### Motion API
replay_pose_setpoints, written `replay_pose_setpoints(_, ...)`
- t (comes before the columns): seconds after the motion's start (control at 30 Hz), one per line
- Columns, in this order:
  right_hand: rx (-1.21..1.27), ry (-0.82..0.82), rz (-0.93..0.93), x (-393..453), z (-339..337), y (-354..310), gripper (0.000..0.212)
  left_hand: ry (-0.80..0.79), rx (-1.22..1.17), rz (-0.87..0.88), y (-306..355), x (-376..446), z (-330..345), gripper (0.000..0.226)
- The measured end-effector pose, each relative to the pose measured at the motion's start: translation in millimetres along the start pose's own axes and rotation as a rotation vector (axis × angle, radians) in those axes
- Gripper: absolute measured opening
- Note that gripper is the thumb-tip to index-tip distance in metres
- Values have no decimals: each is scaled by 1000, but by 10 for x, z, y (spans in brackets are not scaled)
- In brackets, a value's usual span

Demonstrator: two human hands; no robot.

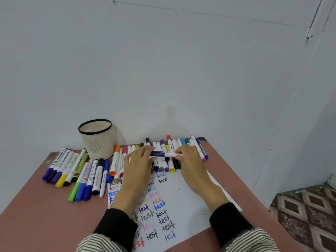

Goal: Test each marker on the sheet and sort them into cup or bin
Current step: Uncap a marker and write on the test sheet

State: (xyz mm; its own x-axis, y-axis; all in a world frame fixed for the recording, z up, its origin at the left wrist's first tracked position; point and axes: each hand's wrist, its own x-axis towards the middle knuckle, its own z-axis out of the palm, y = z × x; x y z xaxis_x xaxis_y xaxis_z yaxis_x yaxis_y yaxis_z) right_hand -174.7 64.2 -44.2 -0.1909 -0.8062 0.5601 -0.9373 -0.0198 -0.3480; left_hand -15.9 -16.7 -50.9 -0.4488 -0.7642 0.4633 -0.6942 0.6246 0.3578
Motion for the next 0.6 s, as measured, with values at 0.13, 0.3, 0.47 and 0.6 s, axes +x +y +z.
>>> replay_pose_setpoints(0.13,-134,34,-29,-13,50,53,16,-32,49,-9,18,9,-54,35)
replay_pose_setpoints(0.3,-269,-123,-56,24,80,38,31,-55,72,14,7,-7,-74,33)
replay_pose_setpoints(0.47,-238,-191,-43,38,54,-16,33,-57,55,-4,9,12,-73,28)
replay_pose_setpoints(0.6,-218,-227,-24,46,54,-33,35,-87,56,-13,42,29,-69,26)
